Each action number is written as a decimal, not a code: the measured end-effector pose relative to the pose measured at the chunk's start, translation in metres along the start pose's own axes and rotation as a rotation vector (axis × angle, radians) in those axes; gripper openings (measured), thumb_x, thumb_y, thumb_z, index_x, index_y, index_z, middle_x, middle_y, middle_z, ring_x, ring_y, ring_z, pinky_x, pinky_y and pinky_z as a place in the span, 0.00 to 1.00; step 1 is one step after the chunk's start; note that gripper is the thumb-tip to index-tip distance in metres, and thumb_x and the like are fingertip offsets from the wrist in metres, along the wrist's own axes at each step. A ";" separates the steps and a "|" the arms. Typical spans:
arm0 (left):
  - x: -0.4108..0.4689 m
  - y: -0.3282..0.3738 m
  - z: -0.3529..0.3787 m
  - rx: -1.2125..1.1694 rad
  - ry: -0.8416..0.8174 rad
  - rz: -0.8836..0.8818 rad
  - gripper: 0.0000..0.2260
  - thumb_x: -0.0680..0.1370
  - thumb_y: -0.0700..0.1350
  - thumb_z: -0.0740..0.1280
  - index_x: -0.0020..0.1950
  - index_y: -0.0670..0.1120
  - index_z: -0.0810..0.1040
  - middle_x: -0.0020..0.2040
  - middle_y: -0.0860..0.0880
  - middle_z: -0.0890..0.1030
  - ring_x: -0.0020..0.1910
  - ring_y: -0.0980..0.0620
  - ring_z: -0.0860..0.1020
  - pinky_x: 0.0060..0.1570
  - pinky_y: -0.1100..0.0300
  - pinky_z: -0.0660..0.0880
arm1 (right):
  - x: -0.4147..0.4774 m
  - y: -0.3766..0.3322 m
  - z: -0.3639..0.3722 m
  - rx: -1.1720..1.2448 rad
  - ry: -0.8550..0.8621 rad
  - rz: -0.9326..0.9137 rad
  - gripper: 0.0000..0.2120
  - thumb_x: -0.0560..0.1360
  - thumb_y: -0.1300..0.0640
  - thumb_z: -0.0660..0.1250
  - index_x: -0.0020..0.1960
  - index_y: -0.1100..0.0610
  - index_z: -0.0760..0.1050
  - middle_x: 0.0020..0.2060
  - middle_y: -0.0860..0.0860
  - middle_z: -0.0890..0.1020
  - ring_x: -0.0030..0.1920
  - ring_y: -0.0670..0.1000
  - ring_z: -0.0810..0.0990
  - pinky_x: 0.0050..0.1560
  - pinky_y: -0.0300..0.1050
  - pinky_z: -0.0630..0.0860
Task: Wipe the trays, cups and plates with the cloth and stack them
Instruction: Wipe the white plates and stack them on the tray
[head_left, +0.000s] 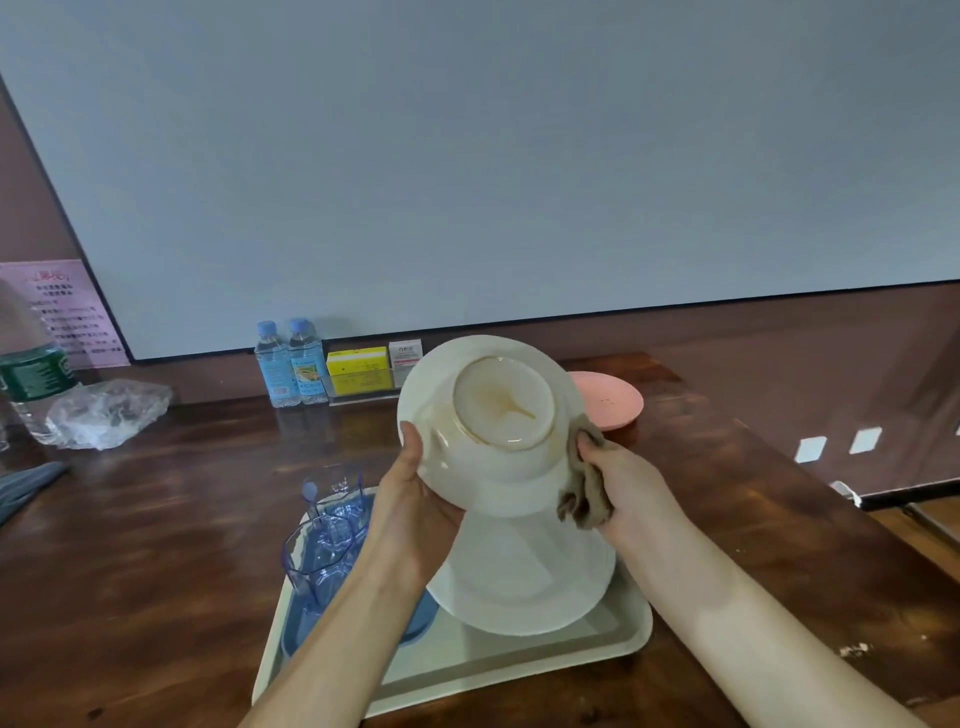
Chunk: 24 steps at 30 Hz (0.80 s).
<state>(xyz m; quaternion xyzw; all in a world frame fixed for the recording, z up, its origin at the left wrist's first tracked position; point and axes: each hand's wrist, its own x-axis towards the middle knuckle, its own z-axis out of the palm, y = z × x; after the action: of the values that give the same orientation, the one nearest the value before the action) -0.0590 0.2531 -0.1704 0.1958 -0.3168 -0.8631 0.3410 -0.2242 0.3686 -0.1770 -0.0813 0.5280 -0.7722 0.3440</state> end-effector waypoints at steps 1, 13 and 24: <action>0.005 0.001 -0.003 0.015 -0.014 0.016 0.23 0.87 0.58 0.59 0.70 0.44 0.81 0.66 0.41 0.85 0.63 0.44 0.85 0.61 0.46 0.83 | 0.001 0.003 -0.001 -0.008 0.037 0.000 0.05 0.83 0.58 0.68 0.56 0.57 0.81 0.35 0.54 0.86 0.31 0.53 0.85 0.30 0.47 0.81; 0.020 -0.012 -0.029 0.096 0.057 -0.095 0.33 0.83 0.69 0.54 0.74 0.47 0.79 0.67 0.42 0.85 0.69 0.41 0.81 0.75 0.43 0.70 | -0.013 -0.014 0.033 -0.804 -0.105 -0.920 0.15 0.81 0.62 0.69 0.63 0.46 0.82 0.53 0.33 0.83 0.57 0.38 0.80 0.60 0.33 0.75; 0.011 -0.010 -0.034 0.091 -0.103 -0.137 0.18 0.84 0.50 0.67 0.70 0.43 0.84 0.71 0.40 0.82 0.70 0.42 0.81 0.75 0.45 0.72 | -0.026 0.031 0.036 -1.166 -0.276 -1.030 0.10 0.82 0.61 0.68 0.59 0.53 0.85 0.55 0.41 0.80 0.55 0.43 0.79 0.55 0.39 0.77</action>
<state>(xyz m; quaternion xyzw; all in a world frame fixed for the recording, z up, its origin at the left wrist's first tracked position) -0.0529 0.2372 -0.2031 0.1874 -0.3585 -0.8781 0.2554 -0.1736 0.3509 -0.1824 -0.5778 0.6959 -0.4162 -0.0928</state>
